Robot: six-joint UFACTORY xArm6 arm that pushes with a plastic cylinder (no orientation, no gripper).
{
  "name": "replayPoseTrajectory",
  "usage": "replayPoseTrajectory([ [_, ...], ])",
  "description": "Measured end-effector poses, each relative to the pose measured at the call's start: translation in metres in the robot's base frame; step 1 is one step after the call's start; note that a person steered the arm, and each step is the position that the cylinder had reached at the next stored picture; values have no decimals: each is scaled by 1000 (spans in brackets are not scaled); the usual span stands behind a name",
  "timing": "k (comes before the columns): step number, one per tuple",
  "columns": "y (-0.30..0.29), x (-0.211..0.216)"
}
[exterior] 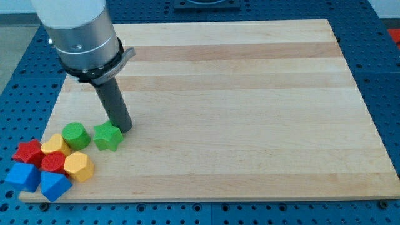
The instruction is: Slide green star above the yellow hexagon
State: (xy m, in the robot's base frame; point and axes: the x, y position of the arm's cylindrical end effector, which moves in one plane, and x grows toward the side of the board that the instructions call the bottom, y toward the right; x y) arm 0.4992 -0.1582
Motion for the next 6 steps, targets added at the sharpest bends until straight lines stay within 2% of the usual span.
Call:
replayPoseTrajectory([
  [3,-8,31],
  [6,-25,31],
])
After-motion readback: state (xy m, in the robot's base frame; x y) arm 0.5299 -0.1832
